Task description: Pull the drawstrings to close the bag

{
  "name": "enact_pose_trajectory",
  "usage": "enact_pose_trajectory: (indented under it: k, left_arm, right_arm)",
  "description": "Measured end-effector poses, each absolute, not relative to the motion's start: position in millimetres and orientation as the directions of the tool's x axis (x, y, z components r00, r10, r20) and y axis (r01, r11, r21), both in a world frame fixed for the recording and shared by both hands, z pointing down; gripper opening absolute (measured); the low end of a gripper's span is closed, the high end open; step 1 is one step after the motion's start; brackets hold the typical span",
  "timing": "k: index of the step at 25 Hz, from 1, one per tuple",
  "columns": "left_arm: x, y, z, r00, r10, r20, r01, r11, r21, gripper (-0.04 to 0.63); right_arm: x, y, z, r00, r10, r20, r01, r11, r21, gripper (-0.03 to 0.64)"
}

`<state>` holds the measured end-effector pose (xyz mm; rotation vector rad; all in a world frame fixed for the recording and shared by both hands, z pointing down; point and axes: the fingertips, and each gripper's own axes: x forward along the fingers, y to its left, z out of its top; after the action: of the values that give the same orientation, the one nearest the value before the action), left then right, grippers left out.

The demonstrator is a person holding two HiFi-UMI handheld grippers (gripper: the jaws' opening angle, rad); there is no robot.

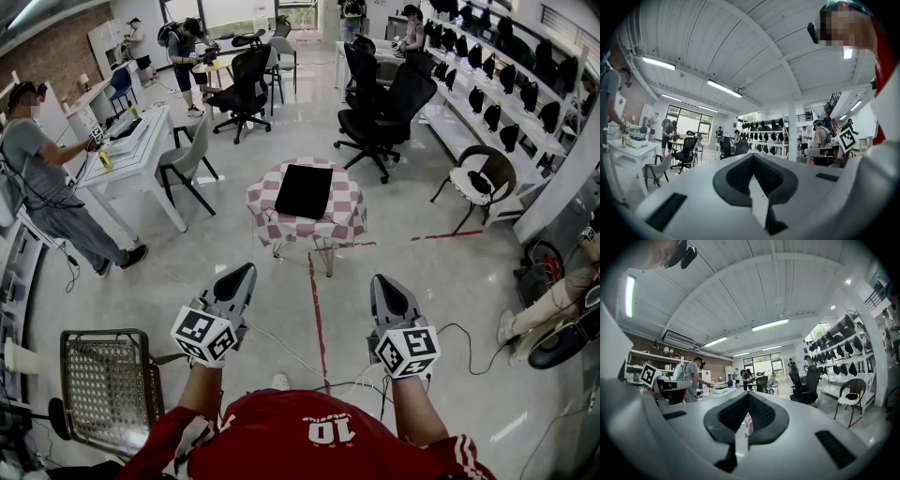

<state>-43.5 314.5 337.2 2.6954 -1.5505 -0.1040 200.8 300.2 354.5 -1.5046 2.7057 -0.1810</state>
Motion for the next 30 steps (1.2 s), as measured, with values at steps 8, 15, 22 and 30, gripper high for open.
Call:
enact_pose_trajectory:
  k: [8,15,22,30]
  left_arm:
    - [-71,301,331,0.507,-0.861,-0.045,-0.859,-0.509,0.057,0.006]
    - [-90,291,332,0.526,-0.849,-0.051,-0.847,-0.528,0.056,0.006]
    - [-111,280,340,0.541,-0.840,-0.043,-0.837,-0.543,0.066,0.006]
    - [-144,267,355,0.565,-0.825,-0.028,-0.822,-0.565,0.065,0.006]
  right_arm:
    - [174,287,348,-0.520,-0.854,0.018,-0.850,0.515,-0.107,0.012]
    - [150,281,347,-0.512,-0.859,0.012,-0.856,0.508,-0.094,0.012]
    - [131,275,354,-0.504,-0.863,0.026,-0.858,0.497,-0.133,0.012]
    - [99,268,364,-0.501,-0.863,0.058,-0.861,0.491,-0.132,0.012]
